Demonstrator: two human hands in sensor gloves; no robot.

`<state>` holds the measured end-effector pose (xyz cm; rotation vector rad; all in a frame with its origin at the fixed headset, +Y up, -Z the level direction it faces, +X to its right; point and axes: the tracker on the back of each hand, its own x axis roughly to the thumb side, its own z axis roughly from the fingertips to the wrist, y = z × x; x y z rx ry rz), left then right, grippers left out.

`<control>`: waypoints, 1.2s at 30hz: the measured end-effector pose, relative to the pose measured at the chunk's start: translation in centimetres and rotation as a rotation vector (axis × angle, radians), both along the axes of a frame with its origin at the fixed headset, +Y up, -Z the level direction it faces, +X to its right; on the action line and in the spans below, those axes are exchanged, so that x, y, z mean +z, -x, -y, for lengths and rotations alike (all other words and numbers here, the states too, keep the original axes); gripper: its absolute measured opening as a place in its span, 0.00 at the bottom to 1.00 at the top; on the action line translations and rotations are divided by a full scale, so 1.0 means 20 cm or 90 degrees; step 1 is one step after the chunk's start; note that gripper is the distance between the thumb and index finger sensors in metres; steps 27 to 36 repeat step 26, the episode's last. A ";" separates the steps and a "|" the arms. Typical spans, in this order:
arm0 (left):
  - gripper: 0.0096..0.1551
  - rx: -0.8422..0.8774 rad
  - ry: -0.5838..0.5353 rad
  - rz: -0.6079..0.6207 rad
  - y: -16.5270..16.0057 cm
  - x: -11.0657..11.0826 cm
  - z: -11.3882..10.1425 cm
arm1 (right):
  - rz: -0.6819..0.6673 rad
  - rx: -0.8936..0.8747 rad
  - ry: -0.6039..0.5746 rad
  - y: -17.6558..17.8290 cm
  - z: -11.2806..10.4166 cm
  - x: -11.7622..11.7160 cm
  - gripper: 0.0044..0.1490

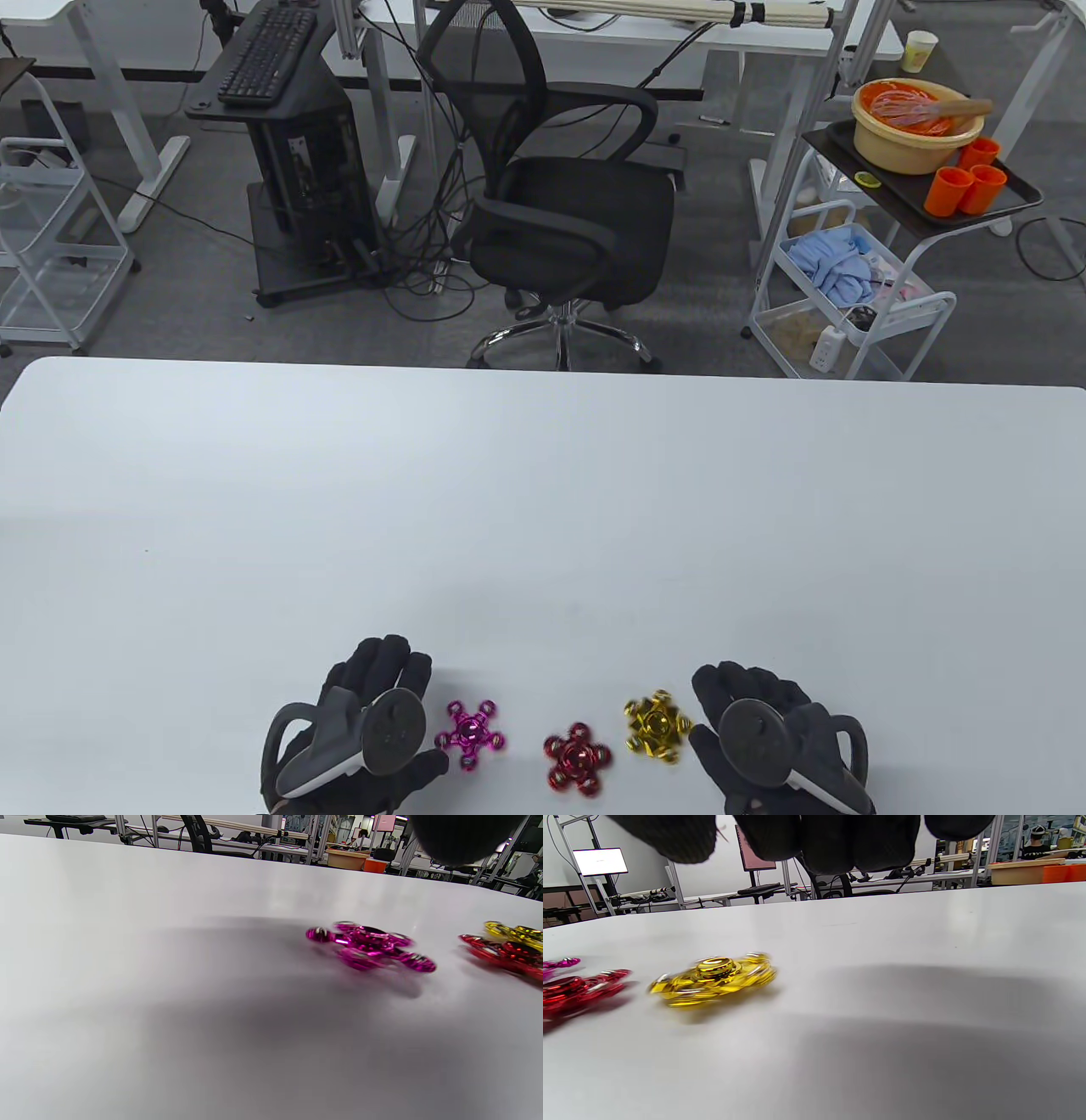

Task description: Flick fidget spinner to spin

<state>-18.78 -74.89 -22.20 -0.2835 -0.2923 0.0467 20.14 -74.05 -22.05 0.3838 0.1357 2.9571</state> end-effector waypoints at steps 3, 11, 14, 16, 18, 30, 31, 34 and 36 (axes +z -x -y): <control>0.57 0.000 0.006 0.000 0.00 0.00 0.01 | -0.006 -0.001 -0.002 0.00 -0.01 0.00 0.39; 0.57 0.001 0.020 -0.006 -0.01 -0.01 0.02 | -0.030 0.008 0.000 0.03 -0.01 0.02 0.39; 0.57 -0.001 0.025 -0.006 -0.01 -0.01 0.01 | -0.036 0.010 0.000 0.03 -0.01 0.02 0.39; 0.57 -0.002 0.030 -0.005 -0.01 -0.01 0.01 | -0.038 0.012 -0.001 0.03 -0.01 0.02 0.39; 0.57 -0.003 0.033 -0.004 -0.02 -0.01 0.01 | -0.040 0.013 -0.002 0.03 -0.01 0.03 0.39; 0.57 -0.005 0.036 -0.003 -0.02 -0.01 0.01 | -0.044 0.014 -0.003 0.04 -0.01 0.03 0.39; 0.57 -0.005 0.036 -0.003 -0.02 -0.01 0.01 | -0.044 0.014 -0.003 0.04 -0.01 0.03 0.39; 0.57 -0.005 0.036 -0.003 -0.02 -0.01 0.01 | -0.044 0.014 -0.003 0.04 -0.01 0.03 0.39; 0.57 -0.005 0.036 -0.003 -0.02 -0.01 0.01 | -0.044 0.014 -0.003 0.04 -0.01 0.03 0.39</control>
